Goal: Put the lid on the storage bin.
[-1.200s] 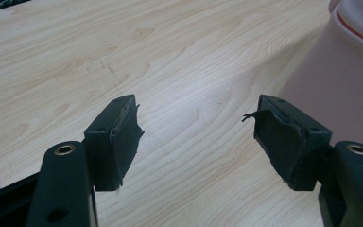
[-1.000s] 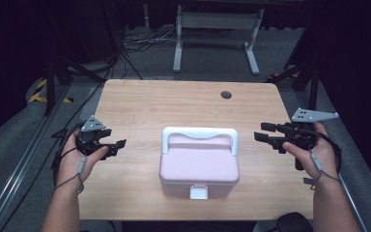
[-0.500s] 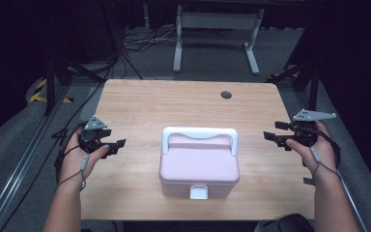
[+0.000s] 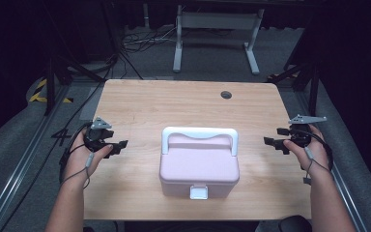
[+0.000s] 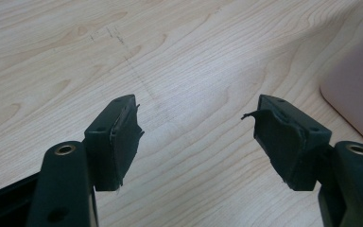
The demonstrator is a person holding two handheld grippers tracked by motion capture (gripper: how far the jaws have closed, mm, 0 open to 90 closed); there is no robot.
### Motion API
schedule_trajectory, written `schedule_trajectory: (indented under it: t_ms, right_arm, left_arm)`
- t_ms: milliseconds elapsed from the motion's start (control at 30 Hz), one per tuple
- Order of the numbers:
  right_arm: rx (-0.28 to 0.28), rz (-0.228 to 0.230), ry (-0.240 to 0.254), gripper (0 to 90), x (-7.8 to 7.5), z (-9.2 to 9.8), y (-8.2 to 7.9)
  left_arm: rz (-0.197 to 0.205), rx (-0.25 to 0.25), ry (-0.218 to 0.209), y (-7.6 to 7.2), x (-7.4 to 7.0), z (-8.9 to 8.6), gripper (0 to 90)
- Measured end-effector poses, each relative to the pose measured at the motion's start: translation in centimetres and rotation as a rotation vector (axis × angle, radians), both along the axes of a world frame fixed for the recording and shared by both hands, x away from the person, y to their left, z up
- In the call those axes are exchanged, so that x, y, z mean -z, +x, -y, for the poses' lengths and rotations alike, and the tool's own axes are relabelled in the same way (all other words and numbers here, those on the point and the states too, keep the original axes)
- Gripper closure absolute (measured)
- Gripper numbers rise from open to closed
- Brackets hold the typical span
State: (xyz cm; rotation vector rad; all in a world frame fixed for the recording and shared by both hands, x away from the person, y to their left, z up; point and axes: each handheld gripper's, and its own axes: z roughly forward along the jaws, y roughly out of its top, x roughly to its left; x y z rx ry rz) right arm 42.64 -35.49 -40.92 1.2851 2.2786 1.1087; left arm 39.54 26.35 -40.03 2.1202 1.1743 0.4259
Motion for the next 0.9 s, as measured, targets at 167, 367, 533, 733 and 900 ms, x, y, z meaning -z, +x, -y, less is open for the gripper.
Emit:
schedule_trajectory:
  t_ms: [167, 367, 533, 733, 900]
  right_arm:
    - [-0.019, -0.041, -0.008, 16.2, 1.5, 0.3, 0.4]
    - [-0.065, -0.079, -0.012, 16.2, 3.0, 0.0, 0.9]
    - [-0.042, -0.098, -0.04, 16.2, 3.9, -0.3, 1.2]
    - [-0.049, -0.121, -0.074, 16.2, 4.6, -0.6, 1.4]
    - [-0.06, -0.13, -0.076, 16.2, 4.7, -0.7, 1.4]
  left_arm:
    - [-0.013, -0.011, 0.004, 0.5, 0.7, -0.2, 31.7]
    - [-0.022, -0.02, 0.01, 0.9, 1.4, -0.3, 31.4]
    - [-0.033, -0.02, 0.021, 1.0, 1.8, -0.3, 30.6]
    - [-0.041, -0.01, 0.025, 1.1, 1.9, -0.1, 29.9]
    - [-0.05, -0.001, 0.01, 1.1, 1.9, 0.0, 29.5]
